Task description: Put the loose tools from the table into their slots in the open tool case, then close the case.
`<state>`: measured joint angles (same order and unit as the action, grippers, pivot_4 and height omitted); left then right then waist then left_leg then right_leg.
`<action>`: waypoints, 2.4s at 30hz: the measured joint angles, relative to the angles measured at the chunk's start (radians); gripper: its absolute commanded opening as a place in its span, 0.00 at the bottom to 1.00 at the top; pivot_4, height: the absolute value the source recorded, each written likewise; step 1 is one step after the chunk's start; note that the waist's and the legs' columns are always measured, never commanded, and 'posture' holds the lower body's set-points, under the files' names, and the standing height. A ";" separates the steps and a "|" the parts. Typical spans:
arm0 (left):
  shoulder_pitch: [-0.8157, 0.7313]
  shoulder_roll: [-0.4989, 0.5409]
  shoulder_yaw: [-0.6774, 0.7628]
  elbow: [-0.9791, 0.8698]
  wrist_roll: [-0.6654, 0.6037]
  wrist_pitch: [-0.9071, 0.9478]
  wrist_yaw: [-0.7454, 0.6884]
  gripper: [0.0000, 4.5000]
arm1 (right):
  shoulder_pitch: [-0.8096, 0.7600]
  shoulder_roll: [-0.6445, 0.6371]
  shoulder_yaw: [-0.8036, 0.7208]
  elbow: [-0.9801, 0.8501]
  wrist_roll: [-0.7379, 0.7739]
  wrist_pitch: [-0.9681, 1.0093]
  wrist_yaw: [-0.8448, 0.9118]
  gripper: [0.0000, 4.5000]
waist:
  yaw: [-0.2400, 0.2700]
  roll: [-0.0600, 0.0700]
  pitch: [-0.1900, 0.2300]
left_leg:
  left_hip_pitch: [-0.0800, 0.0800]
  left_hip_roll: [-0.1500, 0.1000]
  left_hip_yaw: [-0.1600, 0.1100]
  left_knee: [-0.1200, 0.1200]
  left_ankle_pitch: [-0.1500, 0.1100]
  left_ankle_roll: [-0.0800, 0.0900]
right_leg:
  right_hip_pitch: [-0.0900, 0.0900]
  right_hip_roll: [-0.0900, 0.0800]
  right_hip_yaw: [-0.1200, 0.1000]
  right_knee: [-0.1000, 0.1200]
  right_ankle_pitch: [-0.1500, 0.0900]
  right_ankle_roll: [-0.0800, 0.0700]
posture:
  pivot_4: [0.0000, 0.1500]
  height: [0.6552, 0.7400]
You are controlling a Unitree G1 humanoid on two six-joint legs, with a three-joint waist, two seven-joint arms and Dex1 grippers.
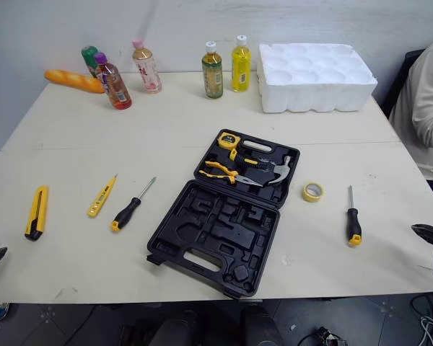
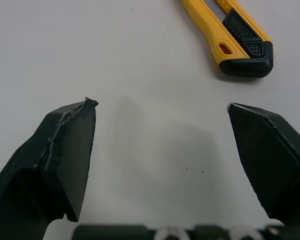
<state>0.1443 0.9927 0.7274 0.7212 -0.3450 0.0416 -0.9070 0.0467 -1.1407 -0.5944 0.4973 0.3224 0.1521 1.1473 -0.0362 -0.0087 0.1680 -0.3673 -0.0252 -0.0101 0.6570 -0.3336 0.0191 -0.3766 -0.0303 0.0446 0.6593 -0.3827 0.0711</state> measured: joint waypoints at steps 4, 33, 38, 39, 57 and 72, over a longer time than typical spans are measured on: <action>-0.012 0.006 -0.003 0.019 0.000 -0.013 -0.003 0.98 | 0.001 0.000 0.000 0.000 0.000 -0.001 -0.005 1.00 | 0.001 0.000 0.000 | 0.000 0.000 0.000 0.000 0.000 0.000 | 0.000 0.000 0.000 0.000 0.000 0.000 | 1.00 1.00; -0.144 -0.035 -0.218 -0.447 -0.085 0.185 -0.078 0.98 | 0.101 0.105 -0.020 -0.451 0.088 0.174 -0.099 1.00 | 0.010 0.000 0.000 | -0.003 0.000 -0.002 0.002 0.000 0.000 | 0.000 0.000 0.000 0.003 0.000 0.000 | 1.00 1.00; -0.352 -0.087 -0.447 -0.627 -0.037 0.332 0.004 0.98 | 0.147 0.204 0.047 -0.765 0.102 0.335 -0.238 1.00 | 0.012 -0.001 0.000 | -0.004 0.000 -0.003 0.006 0.000 -0.001 | 0.000 0.002 -0.001 0.004 0.000 0.001 | 1.00 1.00; -0.404 -0.102 -0.495 -0.654 -0.028 0.362 0.019 0.98 | 0.149 0.221 0.074 -0.820 0.107 0.367 -0.266 1.00 | 0.012 -0.001 0.000 | -0.005 0.000 -0.003 0.007 0.000 -0.001 | 0.000 0.002 -0.001 0.006 0.001 0.001 | 1.00 1.00; -0.922 -0.432 -0.917 -0.206 0.298 0.167 0.036 0.01 | -0.010 0.347 0.442 -0.937 0.026 0.486 -0.477 0.00 | 0.013 -0.004 0.000 | -0.007 0.000 -0.003 0.011 0.006 -0.010 | -0.001 0.004 -0.001 0.007 0.001 0.001 | 1.00 1.00; -1.029 -0.575 -0.936 0.031 0.371 0.029 0.038 0.01 | -0.144 0.409 0.551 -0.836 -0.035 0.481 -0.511 0.00 | 0.028 -0.005 0.000 | -0.008 0.000 -0.003 0.014 0.006 -0.010 | -0.006 0.003 -0.001 0.014 0.001 0.002 | 1.00 1.00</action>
<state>-0.8847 0.4173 -0.2084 0.7520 0.0261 0.0709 -0.8690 -0.0976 -0.7322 -0.0436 -0.3390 0.2872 0.6329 0.6361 -0.0083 -0.0136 0.1681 -0.3757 -0.0252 -0.0127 0.6714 -0.3272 0.0088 -0.3825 -0.0269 0.0439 0.6729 -0.3819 0.0727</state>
